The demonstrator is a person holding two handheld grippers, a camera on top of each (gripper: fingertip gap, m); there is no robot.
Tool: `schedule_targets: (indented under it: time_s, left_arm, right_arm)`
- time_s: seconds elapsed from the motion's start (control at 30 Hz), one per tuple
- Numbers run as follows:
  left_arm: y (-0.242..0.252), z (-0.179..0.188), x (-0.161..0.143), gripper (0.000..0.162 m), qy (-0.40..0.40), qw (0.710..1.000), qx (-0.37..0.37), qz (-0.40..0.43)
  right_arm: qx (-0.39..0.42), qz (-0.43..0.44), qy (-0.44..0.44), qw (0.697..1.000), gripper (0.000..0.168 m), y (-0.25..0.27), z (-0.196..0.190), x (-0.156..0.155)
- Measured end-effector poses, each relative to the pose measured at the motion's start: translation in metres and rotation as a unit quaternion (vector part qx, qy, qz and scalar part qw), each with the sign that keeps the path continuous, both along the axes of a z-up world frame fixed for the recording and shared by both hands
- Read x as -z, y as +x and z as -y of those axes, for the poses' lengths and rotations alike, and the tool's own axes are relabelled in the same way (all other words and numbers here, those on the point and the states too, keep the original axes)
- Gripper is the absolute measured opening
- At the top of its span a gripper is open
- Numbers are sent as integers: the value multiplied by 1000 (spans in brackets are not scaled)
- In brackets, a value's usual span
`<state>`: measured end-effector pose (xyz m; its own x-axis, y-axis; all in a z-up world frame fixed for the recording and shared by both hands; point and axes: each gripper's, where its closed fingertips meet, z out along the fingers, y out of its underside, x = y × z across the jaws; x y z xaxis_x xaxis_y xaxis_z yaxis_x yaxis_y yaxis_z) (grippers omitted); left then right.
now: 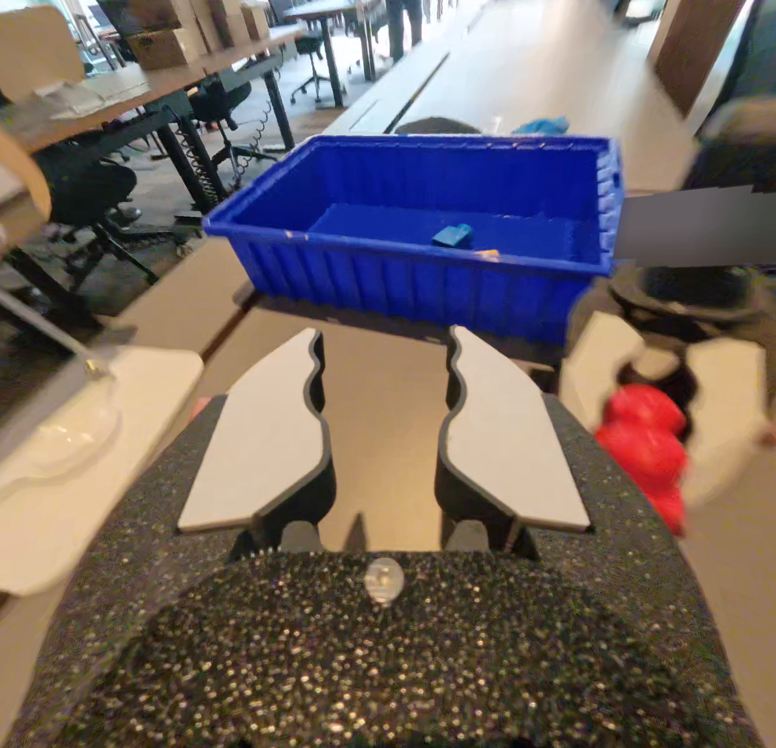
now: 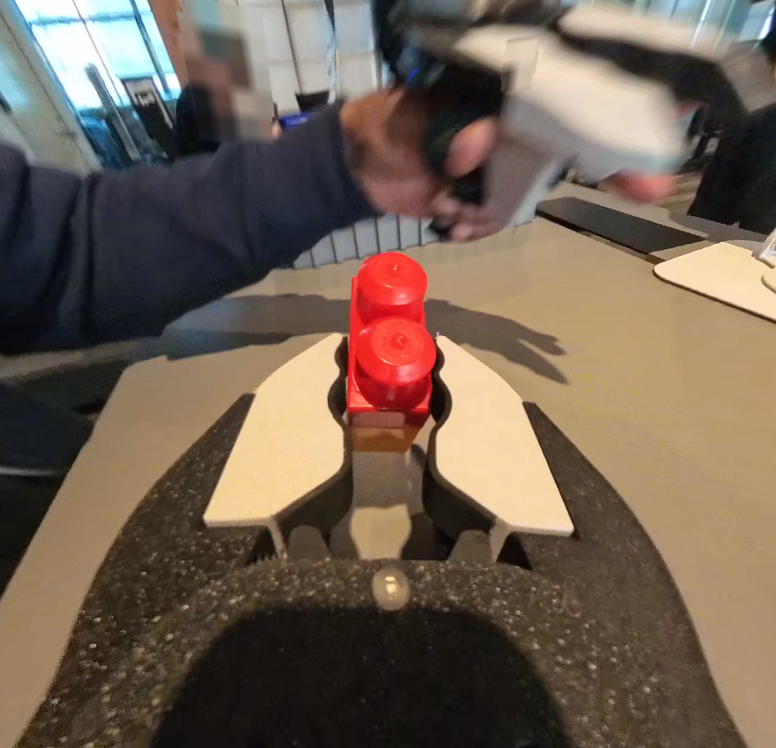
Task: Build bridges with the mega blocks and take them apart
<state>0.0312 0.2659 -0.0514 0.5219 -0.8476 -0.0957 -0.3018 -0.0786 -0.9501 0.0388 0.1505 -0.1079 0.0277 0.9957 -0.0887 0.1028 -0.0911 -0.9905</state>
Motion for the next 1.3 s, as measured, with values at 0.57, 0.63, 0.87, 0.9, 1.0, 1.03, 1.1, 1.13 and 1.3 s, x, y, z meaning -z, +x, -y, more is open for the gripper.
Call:
schedule_targets:
  time_s: [0.57,0.63,0.87,0.9,1.0,1.03,1.1,1.13,1.3]
  left_arm:
    - [-46,101,83,70,-84,991,101,32]
    - [-41,100,86,68,-89,990,103,35]
    - [-32,103,93,42,-93,988,124,26]
    - [-32,103,94,41,-98,987,123,25]
    - [-31,103,98,39,-122,986,118,12]
    - [-31,102,98,38,-125,986,114,7]
    - [-33,96,102,38,-113,989,90,-18]
    - [-34,93,104,38,-105,991,78,-31]
    - [-53,73,123,37,-45,988,-1,-148]
  right_arm:
    - [-3,-76,-62,995,37,-60,-29,-19]
    - [-13,-76,-67,995,37,-67,-26,-17]
    - [-32,-77,-70,994,37,-70,-21,-17]
    - [-33,-74,-69,994,37,-69,-22,-16]
    - [-34,-59,-65,996,37,-67,-22,-12]
    - [-34,-58,-69,995,37,-66,-23,-12]
    - [-18,-48,-79,996,37,-66,-29,-9]
    - [-10,-43,-86,995,37,-66,-32,-7]
    - [44,-63,-131,988,37,-55,-56,-12]
